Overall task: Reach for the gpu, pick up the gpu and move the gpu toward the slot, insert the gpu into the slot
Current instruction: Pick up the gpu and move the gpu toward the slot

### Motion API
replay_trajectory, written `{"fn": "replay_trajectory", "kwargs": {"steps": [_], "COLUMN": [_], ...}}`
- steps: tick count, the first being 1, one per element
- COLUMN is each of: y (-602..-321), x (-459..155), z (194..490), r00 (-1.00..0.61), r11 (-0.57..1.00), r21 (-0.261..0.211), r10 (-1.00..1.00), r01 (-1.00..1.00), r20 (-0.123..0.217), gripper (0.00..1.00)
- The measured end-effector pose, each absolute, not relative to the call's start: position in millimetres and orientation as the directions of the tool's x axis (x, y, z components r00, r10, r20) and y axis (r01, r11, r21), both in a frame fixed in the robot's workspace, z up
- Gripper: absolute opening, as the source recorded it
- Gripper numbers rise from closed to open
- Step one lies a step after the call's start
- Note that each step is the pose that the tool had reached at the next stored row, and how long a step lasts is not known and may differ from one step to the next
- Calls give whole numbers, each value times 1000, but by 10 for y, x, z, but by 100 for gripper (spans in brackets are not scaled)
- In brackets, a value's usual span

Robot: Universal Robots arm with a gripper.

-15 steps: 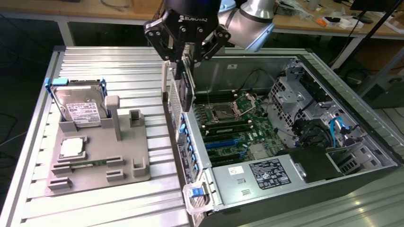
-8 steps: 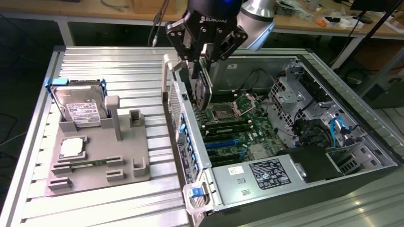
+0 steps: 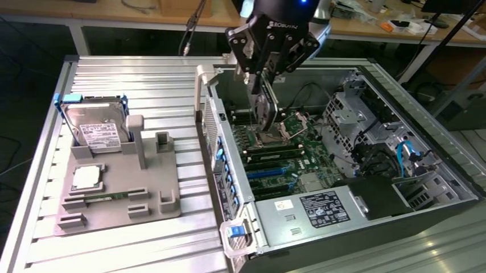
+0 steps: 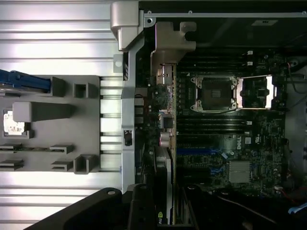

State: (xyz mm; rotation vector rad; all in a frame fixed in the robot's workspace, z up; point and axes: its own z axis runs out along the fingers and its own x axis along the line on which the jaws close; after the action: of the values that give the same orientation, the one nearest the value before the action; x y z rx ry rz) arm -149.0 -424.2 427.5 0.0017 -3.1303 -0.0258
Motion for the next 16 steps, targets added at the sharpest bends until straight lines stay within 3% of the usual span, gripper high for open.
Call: {"fn": "replay_trajectory", "kwargs": {"steps": [16], "y": [-4242], "x": [-721], "z": [4275], "r00": [-1000], "r11": [1000], "r21": [16], "r10": [-1], "r01": [-1], "r20": [25], "gripper": [27]}}
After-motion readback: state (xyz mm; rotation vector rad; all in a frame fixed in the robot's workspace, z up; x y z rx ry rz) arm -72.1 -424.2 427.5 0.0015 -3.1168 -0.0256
